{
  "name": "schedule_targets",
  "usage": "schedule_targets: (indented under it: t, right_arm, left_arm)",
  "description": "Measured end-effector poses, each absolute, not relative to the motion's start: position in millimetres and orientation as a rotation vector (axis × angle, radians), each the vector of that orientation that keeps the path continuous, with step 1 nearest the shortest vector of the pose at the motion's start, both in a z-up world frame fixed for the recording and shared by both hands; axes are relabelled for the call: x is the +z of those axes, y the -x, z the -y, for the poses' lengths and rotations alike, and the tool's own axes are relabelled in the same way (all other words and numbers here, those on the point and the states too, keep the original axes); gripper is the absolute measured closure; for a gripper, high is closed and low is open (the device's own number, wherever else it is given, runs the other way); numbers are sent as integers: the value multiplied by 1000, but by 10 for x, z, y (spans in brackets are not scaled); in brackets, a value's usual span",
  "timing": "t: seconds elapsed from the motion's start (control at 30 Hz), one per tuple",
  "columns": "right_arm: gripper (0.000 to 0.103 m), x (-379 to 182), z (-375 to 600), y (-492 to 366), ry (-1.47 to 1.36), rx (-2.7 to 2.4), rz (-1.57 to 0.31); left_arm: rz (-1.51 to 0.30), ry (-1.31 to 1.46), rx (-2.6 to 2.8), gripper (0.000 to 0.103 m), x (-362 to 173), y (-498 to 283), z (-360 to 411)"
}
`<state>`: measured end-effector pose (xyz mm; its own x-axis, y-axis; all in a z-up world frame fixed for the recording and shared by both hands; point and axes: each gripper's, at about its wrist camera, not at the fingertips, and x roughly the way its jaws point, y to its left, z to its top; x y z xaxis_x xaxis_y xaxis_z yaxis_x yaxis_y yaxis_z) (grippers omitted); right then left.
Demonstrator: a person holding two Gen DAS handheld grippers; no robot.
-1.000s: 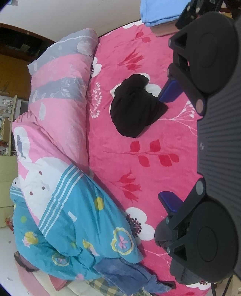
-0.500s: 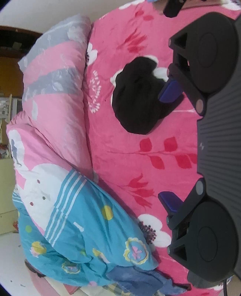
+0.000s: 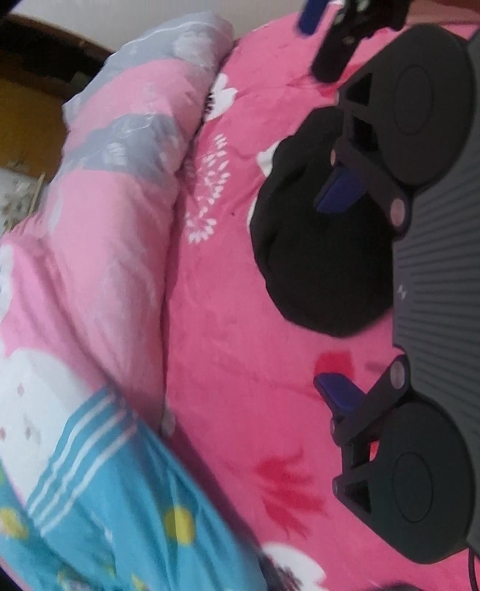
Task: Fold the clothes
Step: 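Grasp the black T-shirt with the left tool while the right tool grasps it too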
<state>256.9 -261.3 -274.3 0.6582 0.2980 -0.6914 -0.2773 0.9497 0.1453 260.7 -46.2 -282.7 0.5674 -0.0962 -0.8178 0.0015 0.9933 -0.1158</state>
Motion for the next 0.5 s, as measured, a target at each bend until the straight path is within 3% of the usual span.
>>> schedule_targets:
  t: [0.1,0.17,0.2,0.27,0.33,0.4,0.5]
  right_arm:
    - [11,-2941,2438,-2810,2,375,-827]
    - [24,-3060,2347,-2954,21,391,-860]
    - [24,-3103,2316,-2992,33,393,-881]
    - [37,-3190,2253,-3068,57,396,-925]
    - [67,-3277,2190,-3144,82,400,-969]
    - [92,-3292,2171,-3169,75,396,-984]
    - [99,-3164,2215,-3108,17,375,-960]
  left_arm:
    - [-1000,88,-118,31,-3055,-2731,447]
    - [-1022,78,-158,38,-3204,-2810,436]
    - [-1033,72,-178,44,-3279,-2850,430]
    - [-1015,69,-210,57,-3230,-2750,430]
    - [-995,67,-241,87,-3167,-2637,430]
    - [-975,64,-272,91,-3103,-2524,430]
    - [-944,60,-319,93,-3007,-2354,429]
